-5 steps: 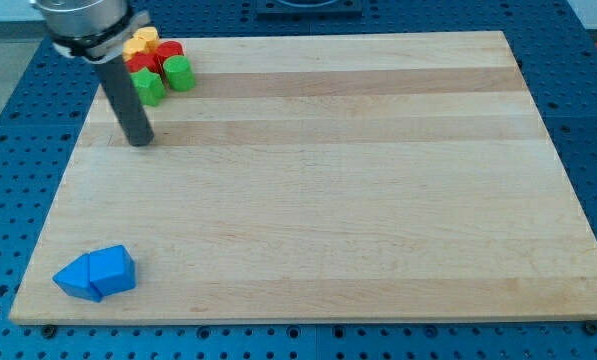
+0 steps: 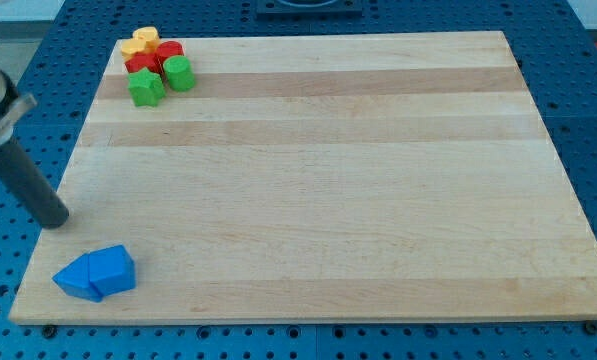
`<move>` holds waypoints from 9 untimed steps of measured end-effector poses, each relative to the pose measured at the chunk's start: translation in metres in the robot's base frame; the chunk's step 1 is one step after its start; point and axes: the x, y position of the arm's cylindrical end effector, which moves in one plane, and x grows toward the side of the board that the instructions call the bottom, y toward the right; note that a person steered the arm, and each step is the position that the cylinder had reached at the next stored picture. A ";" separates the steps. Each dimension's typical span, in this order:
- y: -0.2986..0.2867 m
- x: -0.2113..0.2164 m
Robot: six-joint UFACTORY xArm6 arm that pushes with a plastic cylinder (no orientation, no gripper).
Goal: Separate the blue triangle and blue cube
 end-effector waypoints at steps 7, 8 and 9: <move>0.112 0.040; 0.152 0.018; 0.172 0.003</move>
